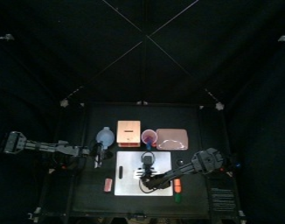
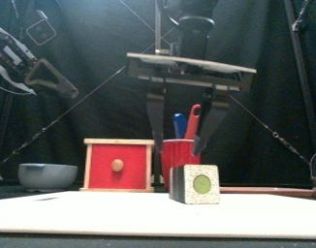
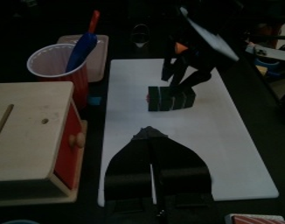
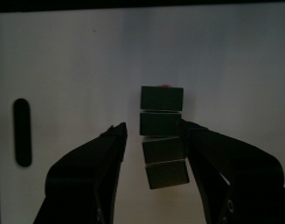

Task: Place sushi on board then cut the sushi with the knife then place the pieces on the plate
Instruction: Pick knife at handle with right hand

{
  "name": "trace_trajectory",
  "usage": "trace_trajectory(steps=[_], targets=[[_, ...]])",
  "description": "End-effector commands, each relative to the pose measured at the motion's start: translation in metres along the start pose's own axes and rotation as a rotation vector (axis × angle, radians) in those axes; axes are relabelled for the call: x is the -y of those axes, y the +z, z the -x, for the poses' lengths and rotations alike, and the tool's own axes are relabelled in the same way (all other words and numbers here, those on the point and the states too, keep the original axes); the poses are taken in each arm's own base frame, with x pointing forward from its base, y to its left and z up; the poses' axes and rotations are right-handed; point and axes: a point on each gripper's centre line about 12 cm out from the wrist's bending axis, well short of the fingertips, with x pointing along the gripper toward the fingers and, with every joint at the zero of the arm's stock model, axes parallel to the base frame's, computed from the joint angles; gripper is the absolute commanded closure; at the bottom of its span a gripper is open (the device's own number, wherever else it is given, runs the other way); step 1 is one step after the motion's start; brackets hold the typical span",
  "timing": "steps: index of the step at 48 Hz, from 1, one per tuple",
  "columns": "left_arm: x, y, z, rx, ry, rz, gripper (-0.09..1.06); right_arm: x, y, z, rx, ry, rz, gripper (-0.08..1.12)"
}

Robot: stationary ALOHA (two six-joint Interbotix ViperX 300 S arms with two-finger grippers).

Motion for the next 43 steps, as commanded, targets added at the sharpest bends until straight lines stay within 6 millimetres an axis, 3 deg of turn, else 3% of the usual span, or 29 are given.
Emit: trace_trajectory(steps=[1, 24, 34, 43], targets=[[-0.001, 0.009, -0.001, 0.028, 0.002, 0.006, 1.00, -0.005, 0.027, 0.045, -0.012, 0.103, 0.026, 0.20], [-0.004, 0.015, 0.007, 0.066, 0.021, 0.055, 1.00, 0.018, 0.099, 0.132, -0.029, 0.213, 0.557, 0.21], [-0.005, 0.014, 0.007, 0.063, 0.027, 0.057, 1.00, 0.029, 0.141, 0.126, -0.049, 0.097, 0.889, 0.21], [-0.006, 0.013, 0.007, 0.060, 0.032, 0.064, 1.00, 0.026, 0.162, 0.099, -0.135, 0.015, 1.115, 0.21]])
